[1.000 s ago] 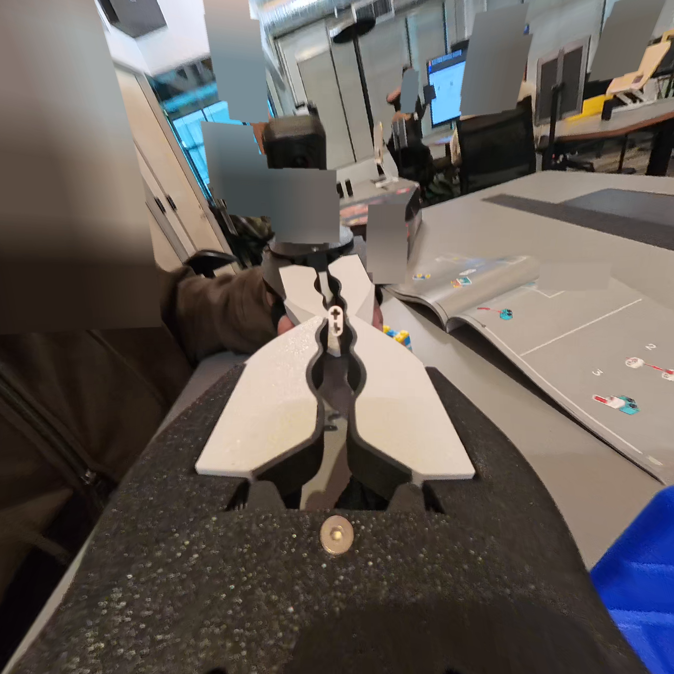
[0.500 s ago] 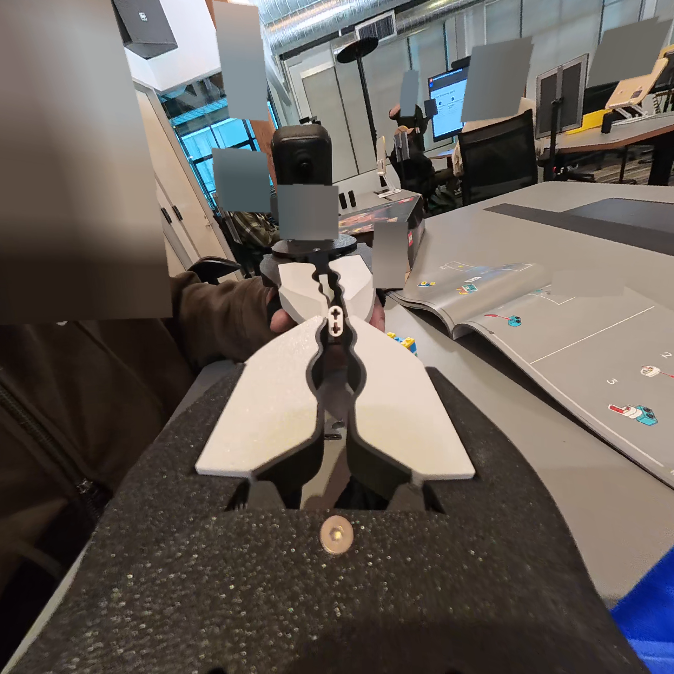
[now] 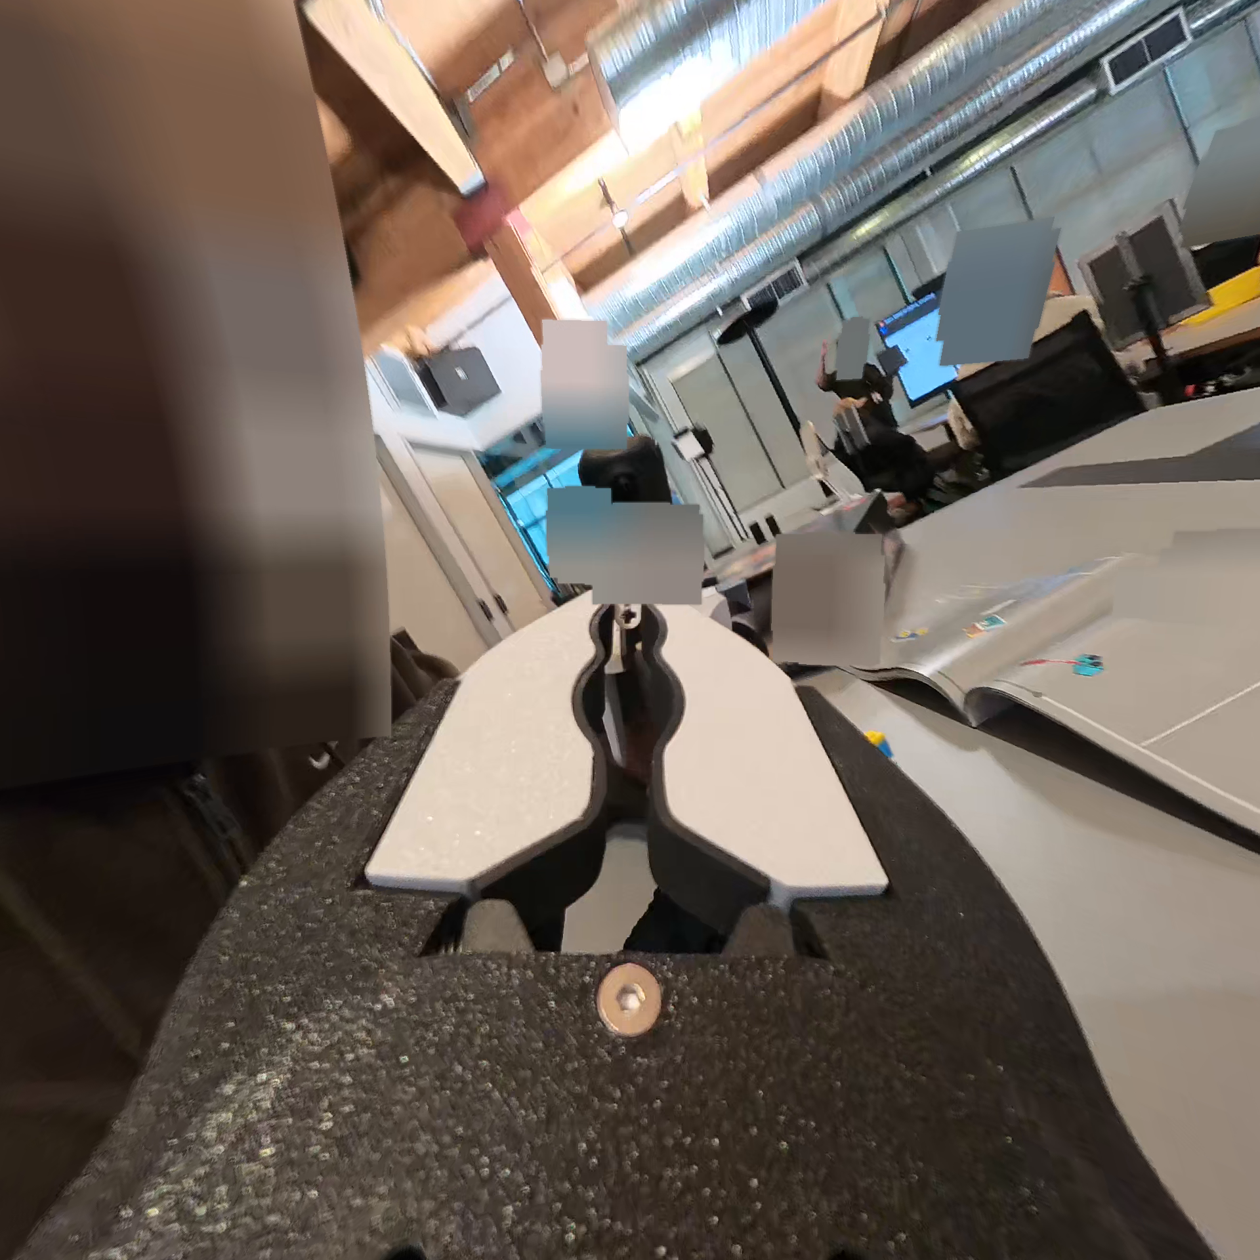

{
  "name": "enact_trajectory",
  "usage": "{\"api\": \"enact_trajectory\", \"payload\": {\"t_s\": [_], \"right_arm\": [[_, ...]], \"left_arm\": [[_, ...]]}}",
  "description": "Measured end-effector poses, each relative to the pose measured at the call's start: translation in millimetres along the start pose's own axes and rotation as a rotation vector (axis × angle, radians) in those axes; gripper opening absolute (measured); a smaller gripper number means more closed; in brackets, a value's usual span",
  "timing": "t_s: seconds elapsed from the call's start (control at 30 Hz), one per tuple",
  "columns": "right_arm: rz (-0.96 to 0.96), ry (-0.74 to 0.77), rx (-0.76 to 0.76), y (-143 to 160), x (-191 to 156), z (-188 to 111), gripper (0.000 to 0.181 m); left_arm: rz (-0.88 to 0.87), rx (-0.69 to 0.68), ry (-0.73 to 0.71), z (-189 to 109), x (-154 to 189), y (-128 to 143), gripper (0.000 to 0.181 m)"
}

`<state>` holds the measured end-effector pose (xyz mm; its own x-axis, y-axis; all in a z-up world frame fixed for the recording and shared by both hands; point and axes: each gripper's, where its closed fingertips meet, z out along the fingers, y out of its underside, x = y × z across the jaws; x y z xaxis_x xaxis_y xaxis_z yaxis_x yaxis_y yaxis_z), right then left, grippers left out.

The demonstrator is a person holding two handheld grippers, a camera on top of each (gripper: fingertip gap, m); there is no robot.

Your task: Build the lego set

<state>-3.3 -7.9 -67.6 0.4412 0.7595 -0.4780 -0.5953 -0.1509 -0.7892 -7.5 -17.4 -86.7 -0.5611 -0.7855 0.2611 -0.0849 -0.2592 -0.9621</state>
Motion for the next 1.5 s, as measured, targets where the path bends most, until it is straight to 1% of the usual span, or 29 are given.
{"api": "enact_trajectory", "payload": {"t_s": [0.23, 0.7, 1.03, 1.5], "right_arm": [[0.004, -0.011, 0.003, 1.1, -0.2, 1.8, 0.007], [-0.038, 0.002, -0.012, 4.9, -1.8, 4.7, 0.007], [-0.090, 0.020, -0.026, 7.6, -2.9, 6.7, 0.007], [-0.111, 0.033, -0.033, 8.7, -2.4, 7.7, 0.007]], "left_arm": [[0.027, 0.061, -0.069, 0.0, -3.6, -8.0, 0.007], [0.038, 0.069, -0.070, 2.3, -1.0, -6.8, 0.008], [-0.008, 0.081, -0.021, 2.3, 3.0, -7.4, 0.009], [0.008, 0.078, -0.027, 2.2, 2.8, -6.8, 0.007]]}}
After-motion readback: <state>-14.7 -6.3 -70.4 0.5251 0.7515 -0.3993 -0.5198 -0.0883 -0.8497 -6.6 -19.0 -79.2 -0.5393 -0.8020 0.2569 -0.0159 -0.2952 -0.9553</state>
